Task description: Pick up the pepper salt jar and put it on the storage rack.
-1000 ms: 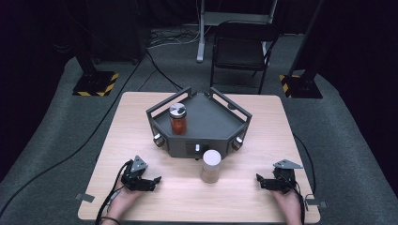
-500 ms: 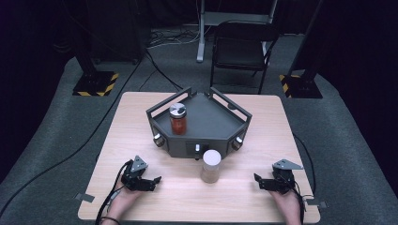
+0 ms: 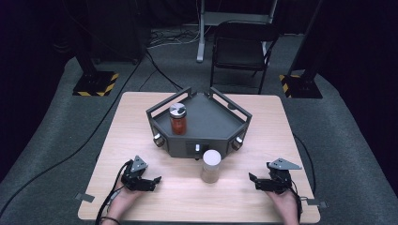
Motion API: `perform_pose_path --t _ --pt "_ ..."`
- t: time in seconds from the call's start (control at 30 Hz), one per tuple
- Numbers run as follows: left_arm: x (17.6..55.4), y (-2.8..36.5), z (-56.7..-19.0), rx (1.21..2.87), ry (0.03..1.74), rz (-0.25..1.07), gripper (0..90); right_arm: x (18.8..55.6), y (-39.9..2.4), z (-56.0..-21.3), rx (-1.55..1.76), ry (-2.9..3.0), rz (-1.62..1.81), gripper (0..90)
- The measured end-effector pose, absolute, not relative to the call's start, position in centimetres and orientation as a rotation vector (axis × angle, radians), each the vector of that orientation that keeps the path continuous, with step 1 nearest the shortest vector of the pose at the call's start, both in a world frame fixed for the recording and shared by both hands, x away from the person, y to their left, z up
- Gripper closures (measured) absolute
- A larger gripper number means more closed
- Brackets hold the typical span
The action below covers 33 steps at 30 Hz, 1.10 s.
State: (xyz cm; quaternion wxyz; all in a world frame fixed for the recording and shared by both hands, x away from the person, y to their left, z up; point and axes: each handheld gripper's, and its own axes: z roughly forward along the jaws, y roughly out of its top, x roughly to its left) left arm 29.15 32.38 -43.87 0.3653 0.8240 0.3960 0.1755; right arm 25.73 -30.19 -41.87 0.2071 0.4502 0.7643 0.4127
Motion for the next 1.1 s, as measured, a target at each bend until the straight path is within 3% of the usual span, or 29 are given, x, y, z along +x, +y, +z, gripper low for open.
perform_pose_path --t 1.1 --pt "29.1 32.3 -43.8 2.121 1.020 0.455 11.6 26.1 -27.9 -40.2 1.063 2.210 1.307 8.9"
